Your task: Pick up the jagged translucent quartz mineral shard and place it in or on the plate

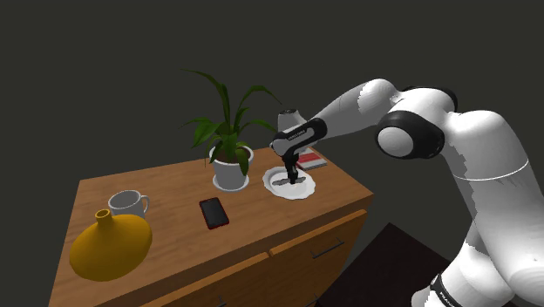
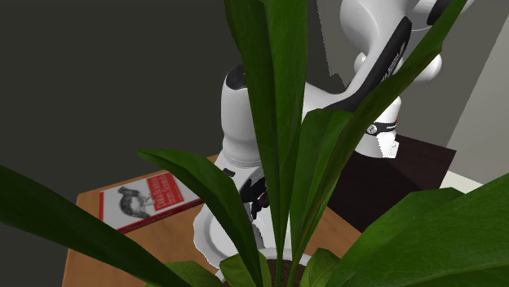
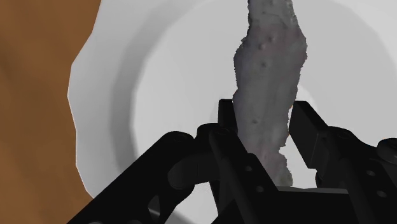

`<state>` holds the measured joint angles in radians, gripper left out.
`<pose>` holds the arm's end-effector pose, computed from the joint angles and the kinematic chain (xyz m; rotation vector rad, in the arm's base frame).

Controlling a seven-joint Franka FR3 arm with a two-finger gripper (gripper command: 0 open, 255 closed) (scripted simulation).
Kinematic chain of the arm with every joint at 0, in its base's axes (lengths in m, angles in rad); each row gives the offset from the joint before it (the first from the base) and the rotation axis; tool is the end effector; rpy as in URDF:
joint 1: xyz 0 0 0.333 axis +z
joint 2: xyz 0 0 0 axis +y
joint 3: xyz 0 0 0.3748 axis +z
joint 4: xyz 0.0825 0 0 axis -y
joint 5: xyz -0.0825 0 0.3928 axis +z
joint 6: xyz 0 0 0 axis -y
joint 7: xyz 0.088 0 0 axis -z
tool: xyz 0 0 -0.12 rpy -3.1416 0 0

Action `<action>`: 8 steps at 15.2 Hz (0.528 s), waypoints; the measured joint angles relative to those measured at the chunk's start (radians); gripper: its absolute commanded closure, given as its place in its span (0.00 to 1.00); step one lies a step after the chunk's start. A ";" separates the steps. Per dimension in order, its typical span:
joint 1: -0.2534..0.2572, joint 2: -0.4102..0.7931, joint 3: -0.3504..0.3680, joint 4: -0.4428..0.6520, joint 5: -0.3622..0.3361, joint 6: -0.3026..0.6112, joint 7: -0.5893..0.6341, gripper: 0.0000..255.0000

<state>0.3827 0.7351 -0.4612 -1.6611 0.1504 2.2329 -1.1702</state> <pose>0.7144 -0.0040 0.2322 2.5866 1.5595 -0.2726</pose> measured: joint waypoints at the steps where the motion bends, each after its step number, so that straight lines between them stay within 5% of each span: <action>1: 0.000 0.000 0.000 0.000 0.000 0.000 0.000 1.00; 2: 0.000 0.000 0.000 0.000 0.000 0.000 0.000 1.00; 3: 0.000 0.000 0.000 0.000 0.000 0.000 0.000 0.00; 8: 0.000 0.000 0.000 0.000 0.000 0.000 0.000 0.00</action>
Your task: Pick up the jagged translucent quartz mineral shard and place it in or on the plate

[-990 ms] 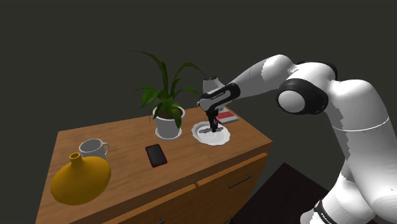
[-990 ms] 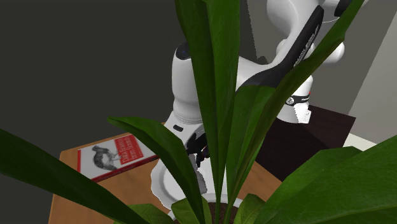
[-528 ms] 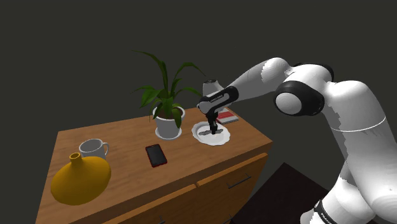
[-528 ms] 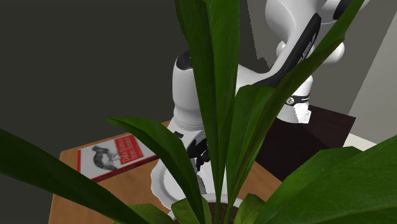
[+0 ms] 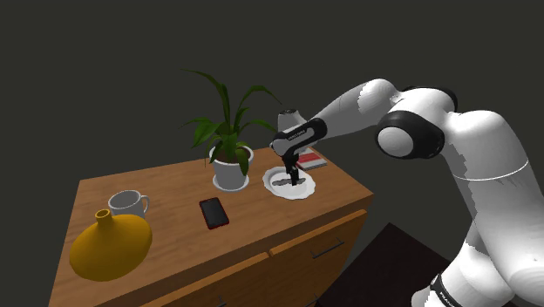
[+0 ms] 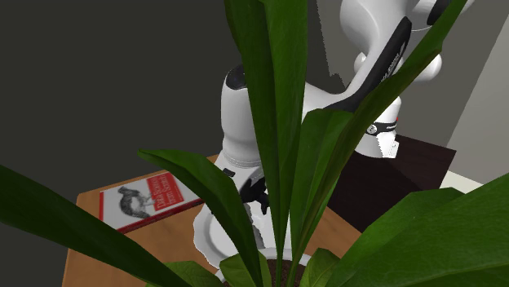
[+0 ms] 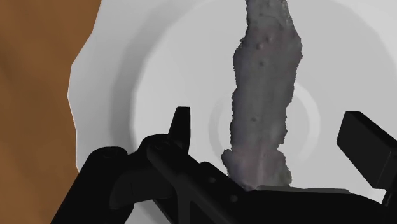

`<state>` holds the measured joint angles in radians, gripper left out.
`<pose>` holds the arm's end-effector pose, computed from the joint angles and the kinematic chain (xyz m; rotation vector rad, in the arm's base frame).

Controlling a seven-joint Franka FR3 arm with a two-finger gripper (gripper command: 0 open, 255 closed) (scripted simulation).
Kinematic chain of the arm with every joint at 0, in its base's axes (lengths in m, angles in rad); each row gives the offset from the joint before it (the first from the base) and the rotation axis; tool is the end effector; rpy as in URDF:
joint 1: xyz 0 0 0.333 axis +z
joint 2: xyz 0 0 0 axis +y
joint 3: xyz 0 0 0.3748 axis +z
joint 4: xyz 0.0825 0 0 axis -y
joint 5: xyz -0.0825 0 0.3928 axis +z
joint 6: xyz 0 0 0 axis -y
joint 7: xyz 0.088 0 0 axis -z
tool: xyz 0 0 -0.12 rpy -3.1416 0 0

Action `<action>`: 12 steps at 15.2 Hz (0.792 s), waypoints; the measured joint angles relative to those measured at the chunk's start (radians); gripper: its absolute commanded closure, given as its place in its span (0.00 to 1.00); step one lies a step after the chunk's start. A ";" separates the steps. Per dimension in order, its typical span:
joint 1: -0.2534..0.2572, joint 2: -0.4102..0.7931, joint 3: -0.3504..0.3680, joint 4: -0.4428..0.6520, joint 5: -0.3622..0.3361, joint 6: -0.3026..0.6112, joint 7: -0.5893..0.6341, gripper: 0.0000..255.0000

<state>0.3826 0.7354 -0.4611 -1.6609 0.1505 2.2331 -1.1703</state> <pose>0.7145 -0.0040 0.2321 2.5865 1.5596 -0.2725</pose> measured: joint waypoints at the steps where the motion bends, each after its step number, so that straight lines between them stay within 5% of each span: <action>1: 0.000 0.000 0.000 0.000 0.000 0.000 0.000 0.00; 12: 0.024 -0.065 -0.020 0.029 -0.025 -0.094 0.015 0.00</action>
